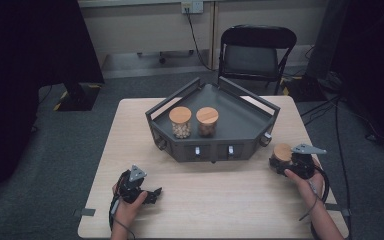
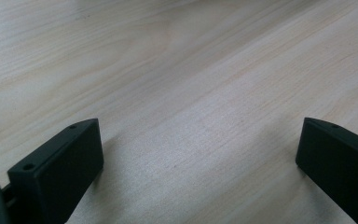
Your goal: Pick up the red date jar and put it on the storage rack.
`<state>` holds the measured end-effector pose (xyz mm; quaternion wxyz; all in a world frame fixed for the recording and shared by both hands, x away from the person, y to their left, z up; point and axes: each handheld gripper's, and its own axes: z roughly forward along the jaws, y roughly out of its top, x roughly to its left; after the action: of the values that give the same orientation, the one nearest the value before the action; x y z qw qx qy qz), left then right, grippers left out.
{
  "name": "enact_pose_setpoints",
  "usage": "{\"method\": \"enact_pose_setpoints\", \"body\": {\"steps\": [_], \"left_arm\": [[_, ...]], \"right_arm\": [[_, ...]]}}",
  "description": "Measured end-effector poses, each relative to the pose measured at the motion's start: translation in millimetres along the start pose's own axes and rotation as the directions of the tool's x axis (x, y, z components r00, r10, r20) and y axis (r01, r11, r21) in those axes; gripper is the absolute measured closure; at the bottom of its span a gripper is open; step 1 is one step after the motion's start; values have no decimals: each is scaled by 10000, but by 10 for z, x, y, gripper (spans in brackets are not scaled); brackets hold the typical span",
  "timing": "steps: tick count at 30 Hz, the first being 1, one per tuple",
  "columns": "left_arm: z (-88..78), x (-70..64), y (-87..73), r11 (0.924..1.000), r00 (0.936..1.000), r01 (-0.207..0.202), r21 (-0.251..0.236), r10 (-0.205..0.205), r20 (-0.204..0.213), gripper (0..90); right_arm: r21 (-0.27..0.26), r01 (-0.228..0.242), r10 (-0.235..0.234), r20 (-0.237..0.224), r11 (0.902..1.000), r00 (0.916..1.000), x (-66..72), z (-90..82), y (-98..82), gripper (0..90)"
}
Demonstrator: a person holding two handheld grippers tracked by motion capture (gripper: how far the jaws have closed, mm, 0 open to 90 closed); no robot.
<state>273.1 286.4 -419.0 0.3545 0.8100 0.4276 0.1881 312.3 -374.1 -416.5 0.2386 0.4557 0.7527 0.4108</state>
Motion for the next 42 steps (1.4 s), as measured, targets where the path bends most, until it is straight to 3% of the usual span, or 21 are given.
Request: {"method": "enact_pose_setpoints", "body": {"steps": [8,10,19,42], "left_arm": [[0,0,0,10000,10000,0,1,0,0,2],[0,0,0,10000,10000,2,-3,-2,0,2],[0,0,0,10000,10000,4,-1,-4,2,2],[0,0,-1,10000,10000,4,-5,-4,2,2]], "right_arm": [[57,210,-211,164,9998,9996,58,-9,13,257],[88,80,-81,53,9999,10000,40,-18,20,257],[70,300,-300,-4,9995,9996,51,-139,107,257],[330,624,-588,-1002,9975,9932,78,-395,536,258]]}}
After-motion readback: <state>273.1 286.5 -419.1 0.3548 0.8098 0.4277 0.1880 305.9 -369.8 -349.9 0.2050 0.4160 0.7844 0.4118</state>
